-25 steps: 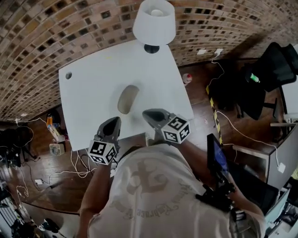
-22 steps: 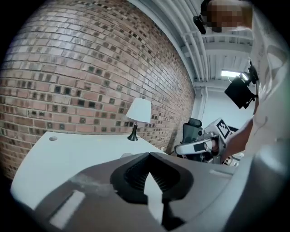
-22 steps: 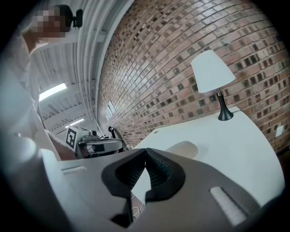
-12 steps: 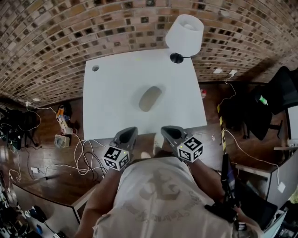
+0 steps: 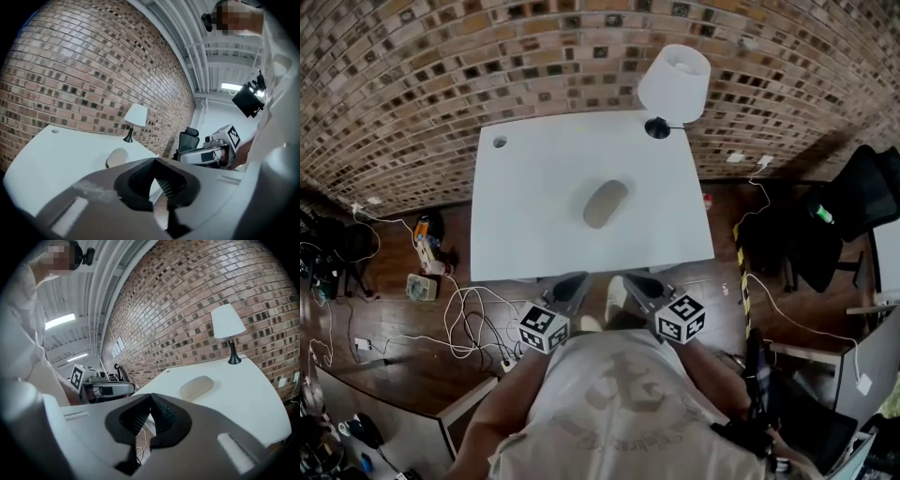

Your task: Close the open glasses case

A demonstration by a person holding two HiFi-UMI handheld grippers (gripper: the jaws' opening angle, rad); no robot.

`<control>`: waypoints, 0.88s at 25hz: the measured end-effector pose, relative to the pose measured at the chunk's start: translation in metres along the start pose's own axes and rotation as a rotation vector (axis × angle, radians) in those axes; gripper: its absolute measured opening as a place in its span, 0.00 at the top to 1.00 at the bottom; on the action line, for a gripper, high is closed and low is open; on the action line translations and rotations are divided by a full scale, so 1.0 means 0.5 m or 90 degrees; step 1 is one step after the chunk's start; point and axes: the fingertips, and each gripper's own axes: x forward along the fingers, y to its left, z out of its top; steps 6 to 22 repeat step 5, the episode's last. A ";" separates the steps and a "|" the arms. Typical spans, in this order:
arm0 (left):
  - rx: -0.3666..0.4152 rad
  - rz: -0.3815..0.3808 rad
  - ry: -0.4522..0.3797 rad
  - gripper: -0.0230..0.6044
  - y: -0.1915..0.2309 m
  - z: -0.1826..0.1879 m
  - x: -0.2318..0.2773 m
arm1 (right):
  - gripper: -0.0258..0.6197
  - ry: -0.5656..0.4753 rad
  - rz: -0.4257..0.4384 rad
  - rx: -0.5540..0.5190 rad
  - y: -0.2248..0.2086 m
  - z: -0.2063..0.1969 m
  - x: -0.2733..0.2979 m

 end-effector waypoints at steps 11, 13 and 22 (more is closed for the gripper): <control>0.005 -0.001 -0.005 0.95 -0.004 -0.004 -0.015 | 0.95 -0.002 0.002 -0.012 0.020 -0.004 0.001; 0.005 -0.001 -0.005 0.95 -0.004 -0.004 -0.015 | 0.95 -0.002 0.002 -0.012 0.020 -0.004 0.001; 0.005 -0.001 -0.005 0.95 -0.004 -0.004 -0.015 | 0.95 -0.002 0.002 -0.012 0.020 -0.004 0.001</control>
